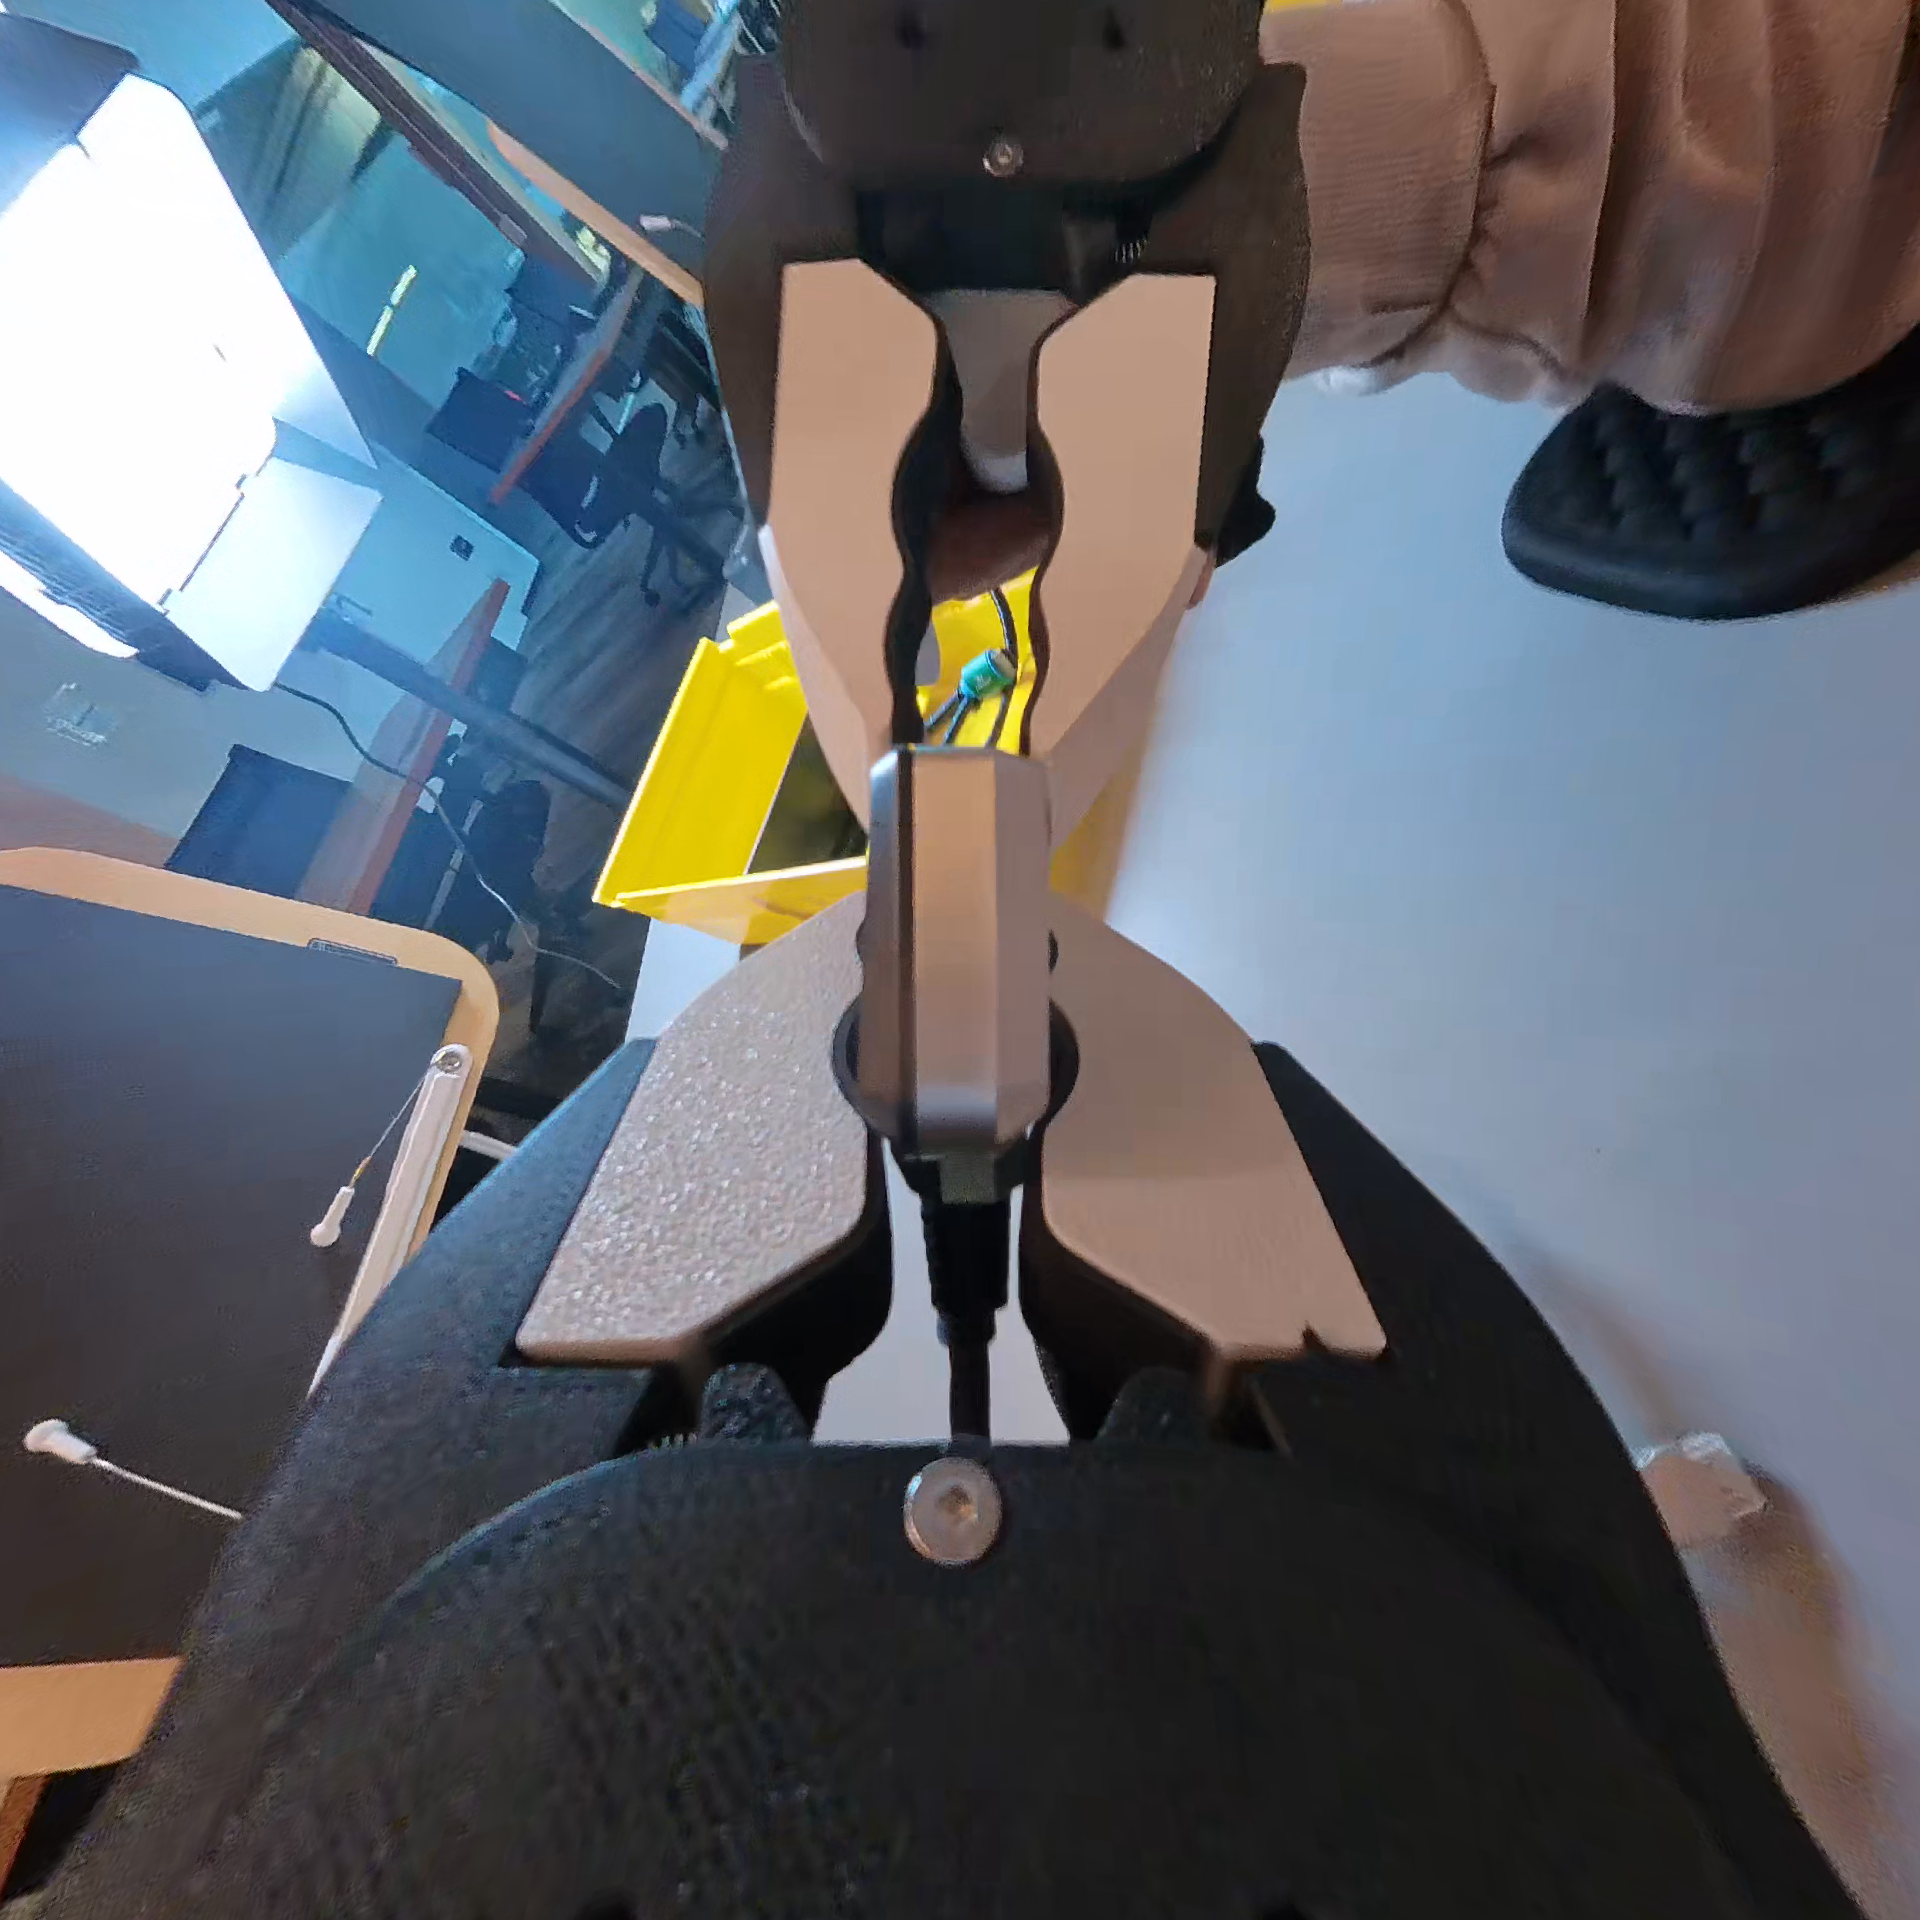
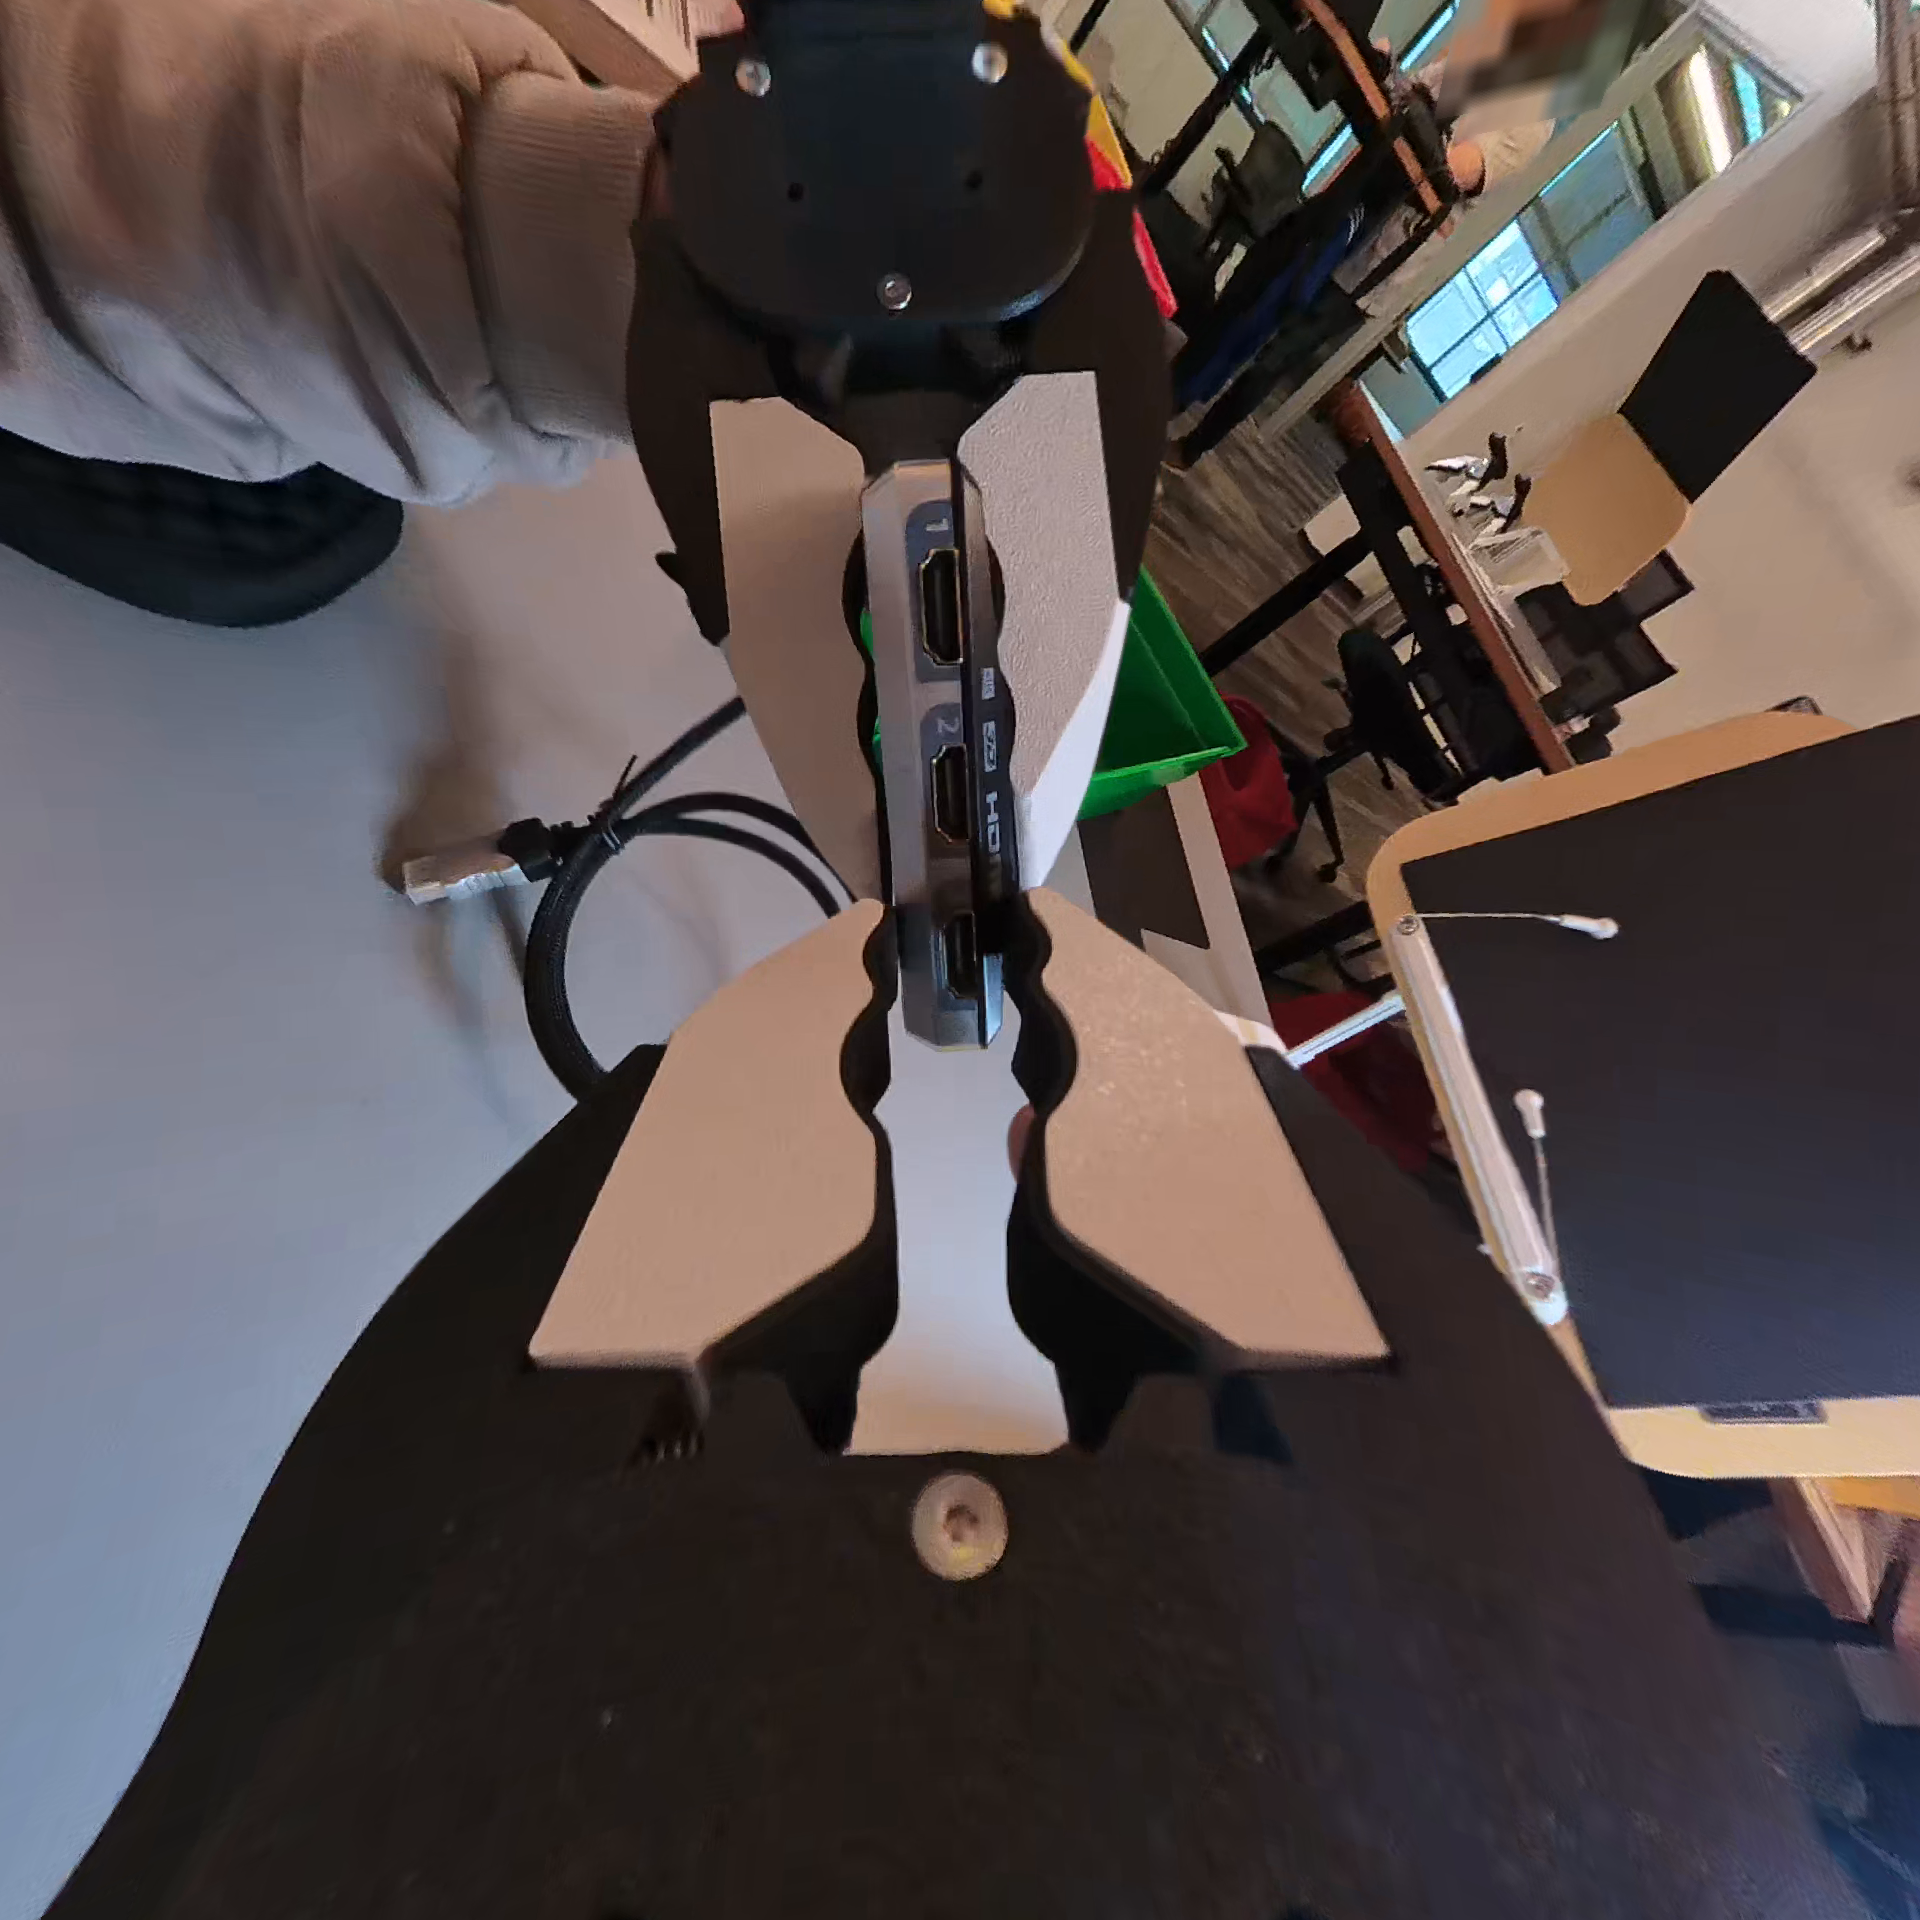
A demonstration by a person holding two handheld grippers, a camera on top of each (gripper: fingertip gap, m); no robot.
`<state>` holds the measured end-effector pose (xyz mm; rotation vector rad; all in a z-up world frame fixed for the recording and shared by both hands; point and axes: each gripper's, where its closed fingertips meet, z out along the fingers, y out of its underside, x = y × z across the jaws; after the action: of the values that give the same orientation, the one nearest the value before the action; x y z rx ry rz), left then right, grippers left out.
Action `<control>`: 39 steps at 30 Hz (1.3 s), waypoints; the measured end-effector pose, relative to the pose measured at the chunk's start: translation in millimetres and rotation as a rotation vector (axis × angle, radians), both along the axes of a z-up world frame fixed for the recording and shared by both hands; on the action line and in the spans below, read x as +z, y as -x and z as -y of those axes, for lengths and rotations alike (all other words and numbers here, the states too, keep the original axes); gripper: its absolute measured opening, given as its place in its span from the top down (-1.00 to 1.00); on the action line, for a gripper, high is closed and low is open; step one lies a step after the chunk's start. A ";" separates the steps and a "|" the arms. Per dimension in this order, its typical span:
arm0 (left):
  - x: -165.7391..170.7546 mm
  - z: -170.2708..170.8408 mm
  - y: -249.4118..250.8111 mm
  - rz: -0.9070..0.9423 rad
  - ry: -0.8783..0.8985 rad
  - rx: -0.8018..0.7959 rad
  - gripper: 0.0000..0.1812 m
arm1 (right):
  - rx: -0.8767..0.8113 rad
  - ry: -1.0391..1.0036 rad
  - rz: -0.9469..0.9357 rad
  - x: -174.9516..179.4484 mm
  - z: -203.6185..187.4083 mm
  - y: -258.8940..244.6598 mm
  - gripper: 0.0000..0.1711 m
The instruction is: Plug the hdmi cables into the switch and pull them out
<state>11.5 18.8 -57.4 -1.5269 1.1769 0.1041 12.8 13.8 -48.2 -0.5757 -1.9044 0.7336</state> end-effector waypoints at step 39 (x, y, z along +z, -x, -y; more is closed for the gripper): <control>65.4 -1.0 83.1 0.297 -0.180 0.274 0.79 | -0.947 -0.192 0.122 -15.4 -374.5 -74.3 0.77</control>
<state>-71.6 19.8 8.1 -1.4770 0.7017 0.1564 87.1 388.4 -63.6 -1.2767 -1.5208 -0.0993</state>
